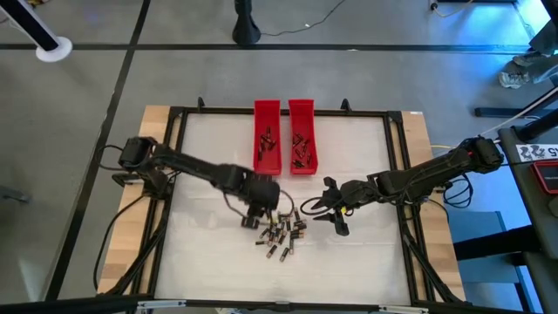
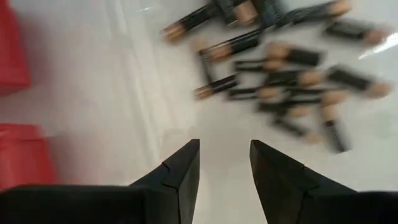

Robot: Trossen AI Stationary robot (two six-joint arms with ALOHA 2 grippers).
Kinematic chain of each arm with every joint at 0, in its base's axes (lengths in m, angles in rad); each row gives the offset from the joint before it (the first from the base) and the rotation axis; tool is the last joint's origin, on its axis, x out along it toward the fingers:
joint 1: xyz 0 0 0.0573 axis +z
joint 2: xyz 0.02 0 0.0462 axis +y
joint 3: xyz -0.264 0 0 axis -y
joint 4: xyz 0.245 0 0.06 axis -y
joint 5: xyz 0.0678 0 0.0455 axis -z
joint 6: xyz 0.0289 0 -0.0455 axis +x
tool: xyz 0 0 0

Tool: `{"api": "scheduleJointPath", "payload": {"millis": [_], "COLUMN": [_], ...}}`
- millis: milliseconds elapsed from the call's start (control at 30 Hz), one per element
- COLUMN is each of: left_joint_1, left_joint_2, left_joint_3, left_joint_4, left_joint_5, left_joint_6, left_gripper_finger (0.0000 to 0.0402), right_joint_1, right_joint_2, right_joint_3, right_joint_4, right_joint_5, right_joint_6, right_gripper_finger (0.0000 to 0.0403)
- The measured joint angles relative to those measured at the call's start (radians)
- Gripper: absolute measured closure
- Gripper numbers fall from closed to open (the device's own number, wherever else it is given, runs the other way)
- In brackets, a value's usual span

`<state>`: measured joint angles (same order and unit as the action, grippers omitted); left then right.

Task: Sort batteries
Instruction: Put the small black battery into the right red bin

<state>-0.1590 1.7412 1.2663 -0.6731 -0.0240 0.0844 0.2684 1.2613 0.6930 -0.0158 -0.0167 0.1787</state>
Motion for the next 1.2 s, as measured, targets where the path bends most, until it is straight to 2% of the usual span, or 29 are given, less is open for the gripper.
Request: {"api": "scheduleJointPath", "payload": {"millis": [333,533,733,1200], "left_joint_1": [-0.121,-0.155,-0.189,-0.207], "left_joint_2": [0.017,0.058,0.117,0.232], "left_joint_3": [0.000,0.000,0.000,0.003], "left_joint_4": [0.094,0.066,0.056,0.090], "left_joint_5": [-0.008,-0.075,-0.074,-0.092], "left_joint_6": [-0.541,-0.818,-0.896,-0.893], "left_gripper_finger": [0.0270,0.0270,0.0270,0.0270], "right_joint_1": [0.000,0.000,0.001,0.001], "right_joint_2": [0.000,0.000,0.000,0.000], "right_joint_3": [0.000,0.000,0.000,0.000], "right_joint_4": [0.007,0.013,0.014,0.015], "right_joint_5": [0.000,0.000,-0.001,-0.001], "right_joint_6": [0.000,0.000,-0.001,-0.002], "right_gripper_finger": [0.0240,0.0240,0.0240,0.0240]}}
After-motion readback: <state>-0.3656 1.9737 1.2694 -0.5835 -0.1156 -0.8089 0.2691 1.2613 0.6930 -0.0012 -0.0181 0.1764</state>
